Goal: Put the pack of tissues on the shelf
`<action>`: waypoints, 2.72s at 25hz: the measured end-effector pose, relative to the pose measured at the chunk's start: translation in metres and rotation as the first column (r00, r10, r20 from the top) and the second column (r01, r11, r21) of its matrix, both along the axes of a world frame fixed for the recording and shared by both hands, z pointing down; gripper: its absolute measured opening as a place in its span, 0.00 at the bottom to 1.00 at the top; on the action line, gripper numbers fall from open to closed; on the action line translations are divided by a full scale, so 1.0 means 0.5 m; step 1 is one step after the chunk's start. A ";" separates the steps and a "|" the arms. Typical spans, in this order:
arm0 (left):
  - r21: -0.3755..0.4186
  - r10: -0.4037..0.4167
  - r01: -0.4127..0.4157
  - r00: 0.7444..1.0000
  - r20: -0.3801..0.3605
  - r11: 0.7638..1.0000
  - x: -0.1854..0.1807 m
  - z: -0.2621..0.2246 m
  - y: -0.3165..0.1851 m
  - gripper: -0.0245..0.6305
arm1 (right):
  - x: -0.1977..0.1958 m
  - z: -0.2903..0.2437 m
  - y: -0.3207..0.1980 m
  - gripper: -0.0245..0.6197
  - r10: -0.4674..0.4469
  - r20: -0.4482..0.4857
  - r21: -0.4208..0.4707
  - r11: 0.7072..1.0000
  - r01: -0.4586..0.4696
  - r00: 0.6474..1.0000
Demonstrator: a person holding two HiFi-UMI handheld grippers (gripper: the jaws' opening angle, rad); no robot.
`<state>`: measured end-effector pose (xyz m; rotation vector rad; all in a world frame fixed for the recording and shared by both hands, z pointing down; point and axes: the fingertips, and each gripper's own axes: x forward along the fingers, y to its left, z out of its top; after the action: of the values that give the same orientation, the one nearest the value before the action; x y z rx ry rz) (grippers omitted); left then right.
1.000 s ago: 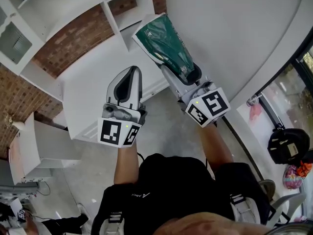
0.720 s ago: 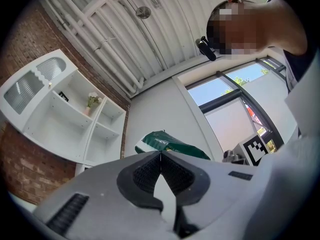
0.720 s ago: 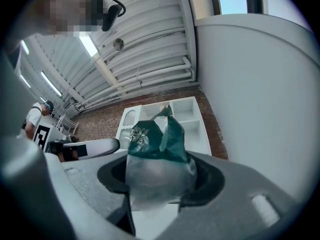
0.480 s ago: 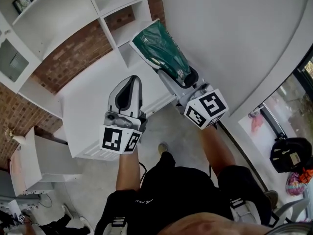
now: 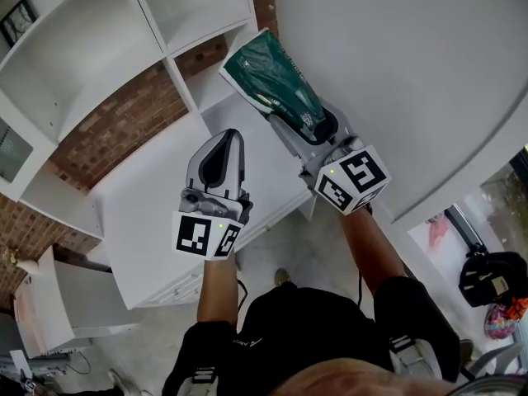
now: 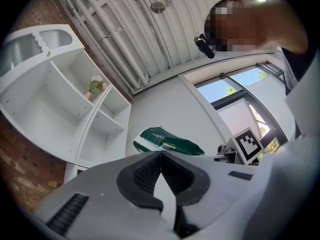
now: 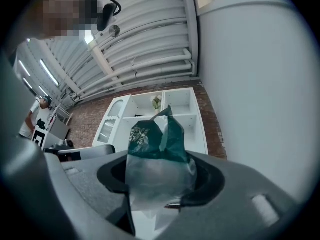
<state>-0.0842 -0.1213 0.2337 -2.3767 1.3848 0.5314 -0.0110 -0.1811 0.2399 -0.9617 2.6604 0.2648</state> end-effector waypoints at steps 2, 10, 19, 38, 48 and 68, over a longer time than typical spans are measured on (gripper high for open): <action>0.006 0.008 -0.008 1.000 0.004 1.000 -0.026 -0.008 -0.044 0.04 | -0.026 -0.012 -0.050 0.41 0.007 -0.010 0.005 1.000 -0.007 1.000; 0.003 0.013 -0.013 1.000 0.015 1.000 -0.089 -0.021 -0.185 0.04 | -0.102 -0.053 -0.219 0.41 0.031 -0.078 0.028 0.999 -0.029 0.997; -0.010 -0.033 0.033 0.999 0.024 0.999 -0.091 -0.052 -0.346 0.04 | -0.149 -0.119 -0.402 0.41 0.010 -0.152 0.066 0.998 0.001 0.988; -0.023 -0.106 0.106 0.994 -0.011 0.994 -0.127 -0.072 -0.509 0.04 | -0.322 -0.171 -0.695 0.41 0.025 -0.410 -0.005 1.000 -0.029 0.912; -0.016 -0.082 0.082 0.996 -0.037 0.997 -0.178 -0.063 -0.521 0.04 | -0.402 -0.172 -0.787 0.42 0.115 -0.577 -0.008 0.989 -0.147 0.809; -0.040 -0.037 0.035 0.998 -0.053 0.999 -0.203 -0.030 -0.545 0.04 | -0.438 -0.147 -0.838 0.59 0.242 -0.666 0.135 0.969 -0.206 0.705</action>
<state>-0.1856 -0.3940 0.2187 -2.3791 1.4714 0.5670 -0.2300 -0.6002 0.1663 -1.3910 3.1377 0.9000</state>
